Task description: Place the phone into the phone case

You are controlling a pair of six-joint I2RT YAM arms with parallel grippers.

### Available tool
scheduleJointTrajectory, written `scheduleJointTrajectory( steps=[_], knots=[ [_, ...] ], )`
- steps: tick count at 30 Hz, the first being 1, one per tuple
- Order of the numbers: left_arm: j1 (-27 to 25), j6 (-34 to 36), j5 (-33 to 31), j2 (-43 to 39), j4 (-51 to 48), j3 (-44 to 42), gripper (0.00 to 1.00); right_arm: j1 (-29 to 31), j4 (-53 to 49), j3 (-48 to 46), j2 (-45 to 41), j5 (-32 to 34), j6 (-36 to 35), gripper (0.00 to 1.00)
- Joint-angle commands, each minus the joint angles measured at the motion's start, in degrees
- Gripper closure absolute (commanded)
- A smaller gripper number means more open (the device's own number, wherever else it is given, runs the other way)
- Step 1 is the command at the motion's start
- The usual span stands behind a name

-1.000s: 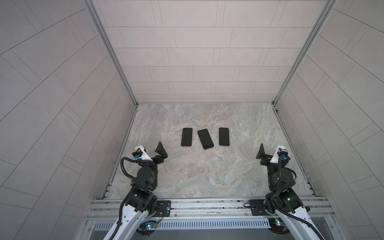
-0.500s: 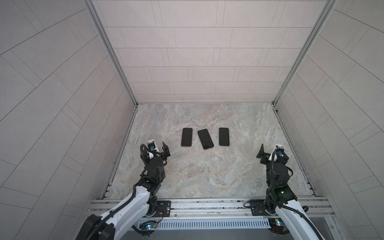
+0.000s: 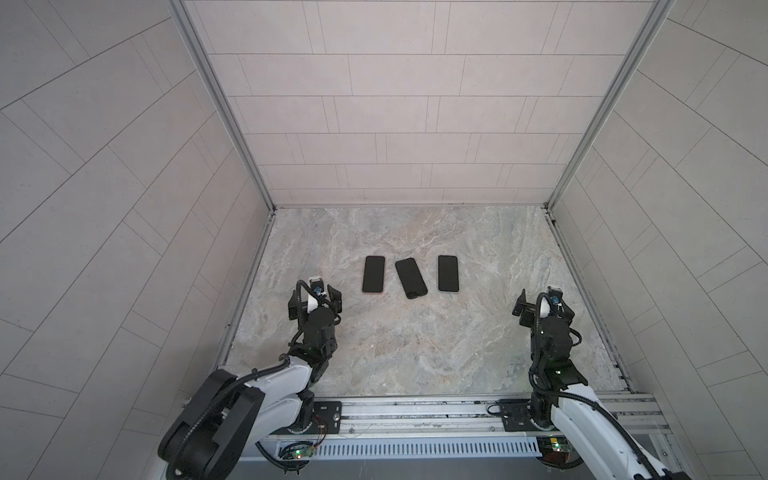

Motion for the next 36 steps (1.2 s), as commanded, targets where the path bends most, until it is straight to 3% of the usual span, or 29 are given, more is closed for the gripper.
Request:
scheduleJointTrajectory(
  steps=[1,8,19,21,29,31,33,36],
  knots=[
    [0.9,2.8,-1.1,4.0,6.9,1.3,0.0,-0.1,6.1,1.7,6.3,-1.0,0.3,0.0],
    [1.8,6.5,0.9,16.4,22.3,2.0,0.0,-0.2,17.9,5.8,23.1,-3.3,-0.8,0.02],
    [9.8,0.3,9.2,25.6,22.5,5.9,0.04,-0.6,23.6,7.7,30.5,-3.9,-0.7,0.0],
    [10.2,0.0,9.6,26.0,22.5,6.2,0.0,-0.9,25.7,7.9,32.4,-4.2,-0.6,0.0],
    [12.0,-0.4,10.6,29.6,22.2,9.0,0.0,-1.0,46.6,8.0,52.4,-4.2,-3.2,0.0],
    [11.9,-0.3,10.6,29.6,22.3,9.2,0.0,-1.0,44.1,8.9,51.5,-4.3,-3.2,0.0],
    [12.0,-0.4,10.3,29.6,22.2,9.2,0.0,-1.0,32.0,12.5,47.5,-4.5,-1.9,0.0],
    [11.9,-0.4,10.2,29.6,22.0,9.3,0.0,-1.0,21.1,21.8,51.9,-2.5,-3.3,0.0]
  ],
)
